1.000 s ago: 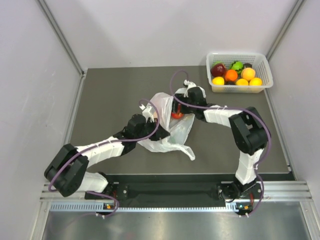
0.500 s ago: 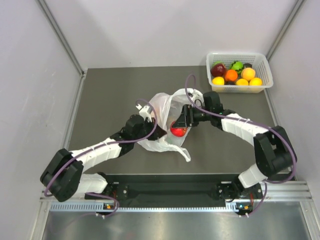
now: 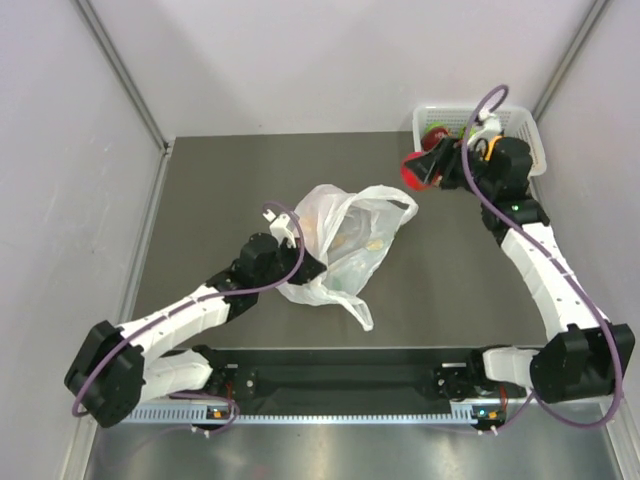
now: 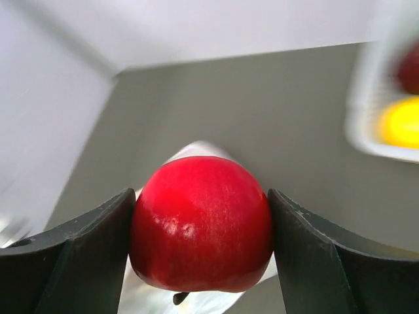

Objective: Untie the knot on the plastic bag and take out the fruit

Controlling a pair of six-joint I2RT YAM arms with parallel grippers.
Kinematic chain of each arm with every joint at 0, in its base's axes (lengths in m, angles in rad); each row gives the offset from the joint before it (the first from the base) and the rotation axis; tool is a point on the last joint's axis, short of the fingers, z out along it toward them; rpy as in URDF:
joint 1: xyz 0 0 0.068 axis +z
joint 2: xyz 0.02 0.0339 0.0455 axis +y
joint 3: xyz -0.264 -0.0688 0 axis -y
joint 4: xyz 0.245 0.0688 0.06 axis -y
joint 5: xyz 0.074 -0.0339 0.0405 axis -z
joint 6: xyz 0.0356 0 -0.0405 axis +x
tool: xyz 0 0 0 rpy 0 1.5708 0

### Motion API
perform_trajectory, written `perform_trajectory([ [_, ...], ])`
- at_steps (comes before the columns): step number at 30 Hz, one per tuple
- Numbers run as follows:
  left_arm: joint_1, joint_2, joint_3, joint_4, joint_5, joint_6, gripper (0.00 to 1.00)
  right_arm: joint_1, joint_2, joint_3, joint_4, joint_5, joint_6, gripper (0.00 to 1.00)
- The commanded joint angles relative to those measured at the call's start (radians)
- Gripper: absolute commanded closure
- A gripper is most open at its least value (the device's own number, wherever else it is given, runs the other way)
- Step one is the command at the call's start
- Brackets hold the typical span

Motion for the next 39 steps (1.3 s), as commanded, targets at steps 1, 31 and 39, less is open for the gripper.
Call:
perform_trajectory([
  [1, -0.001, -0.057, 0.051, -0.066, -0.018, 0.047, 1.00, -0.082, 0.072, 0.042, 0.040, 0.432, 0.045, 1.00],
  [31, 0.000, -0.206, 0.003, -0.181, -0.077, 0.164, 1.00, -0.274, 0.671, 0.635, -0.071, 0.418, 0.019, 0.00],
  [39, 0.000, -0.240, -0.021, -0.108, -0.133, 0.126, 1.00, -0.142, 0.099, 0.155, -0.021, 0.192, -0.056, 0.00],
])
